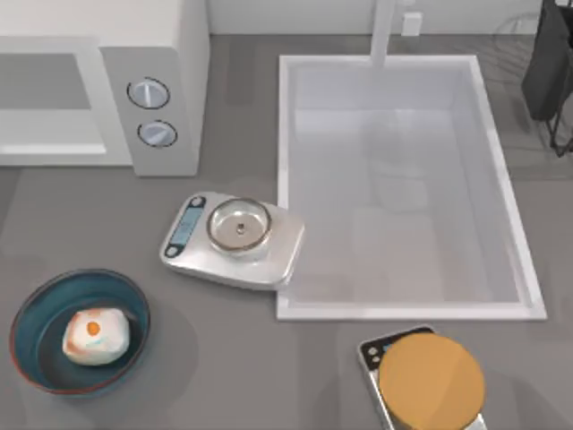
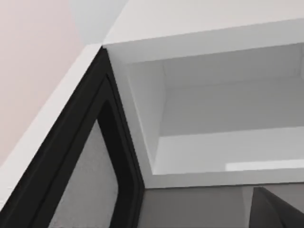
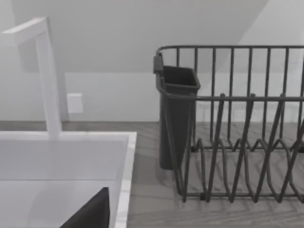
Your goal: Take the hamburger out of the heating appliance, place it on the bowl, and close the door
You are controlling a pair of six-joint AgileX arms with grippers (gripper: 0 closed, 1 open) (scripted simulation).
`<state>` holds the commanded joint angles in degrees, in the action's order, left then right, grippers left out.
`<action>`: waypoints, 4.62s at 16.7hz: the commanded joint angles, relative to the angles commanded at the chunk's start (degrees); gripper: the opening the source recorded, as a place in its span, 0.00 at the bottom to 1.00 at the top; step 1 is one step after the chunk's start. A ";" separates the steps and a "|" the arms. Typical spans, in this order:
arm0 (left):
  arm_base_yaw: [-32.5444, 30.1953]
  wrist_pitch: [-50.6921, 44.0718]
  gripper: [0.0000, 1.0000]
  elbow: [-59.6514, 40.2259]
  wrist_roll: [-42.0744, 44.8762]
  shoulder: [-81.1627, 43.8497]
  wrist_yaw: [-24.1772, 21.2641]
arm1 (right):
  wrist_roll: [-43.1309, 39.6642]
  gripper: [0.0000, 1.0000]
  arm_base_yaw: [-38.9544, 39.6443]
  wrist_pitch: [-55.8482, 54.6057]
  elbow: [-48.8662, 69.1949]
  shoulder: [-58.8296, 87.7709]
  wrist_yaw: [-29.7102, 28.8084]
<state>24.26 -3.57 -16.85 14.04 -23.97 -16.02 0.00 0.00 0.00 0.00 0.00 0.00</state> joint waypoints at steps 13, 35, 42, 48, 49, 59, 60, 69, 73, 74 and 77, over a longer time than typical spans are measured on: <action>34.22 -34.26 0.00 -54.64 35.01 -67.70 -19.73 | 0.00 1.00 0.00 0.00 0.00 0.00 0.00; 36.17 -18.59 0.00 -48.18 39.33 -83.92 -22.68 | 0.00 1.00 0.00 0.00 0.00 0.00 0.00; 34.76 -17.38 0.00 -45.97 38.01 -81.71 -22.13 | 0.00 1.00 0.00 0.00 0.00 0.00 0.00; 28.30 -10.38 0.00 -30.56 30.87 -69.82 -18.93 | 0.00 1.00 0.00 0.00 0.00 0.00 0.00; 27.37 -9.31 0.00 -28.52 29.83 -68.07 -18.49 | 0.00 1.00 0.00 0.00 0.00 0.00 0.00; 22.29 -6.48 0.00 -22.00 24.37 -61.92 -15.40 | 0.00 1.00 0.00 0.00 0.00 0.00 0.00; 19.89 -5.73 0.00 -19.92 22.21 -59.39 -14.11 | 0.00 1.00 0.00 0.00 0.00 0.00 0.00; 9.17 -2.07 0.00 -10.11 11.98 -48.40 -8.06 | 0.00 1.00 0.00 0.00 0.00 0.00 0.00; 5.12 -1.88 0.00 -8.99 8.42 -46.66 -4.93 | 0.00 1.00 0.00 0.00 0.00 0.00 0.00; 2.63 -1.77 0.00 -8.39 6.56 -45.72 -3.27 | 0.00 1.00 0.00 0.00 0.00 0.00 0.00; -7.36 -1.40 0.00 -6.20 -0.21 -42.24 2.67 | 0.00 1.00 0.00 0.00 0.00 0.00 0.00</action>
<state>16.90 -4.97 -23.05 13.83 -66.21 -13.35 0.00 0.00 0.00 0.00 0.00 0.00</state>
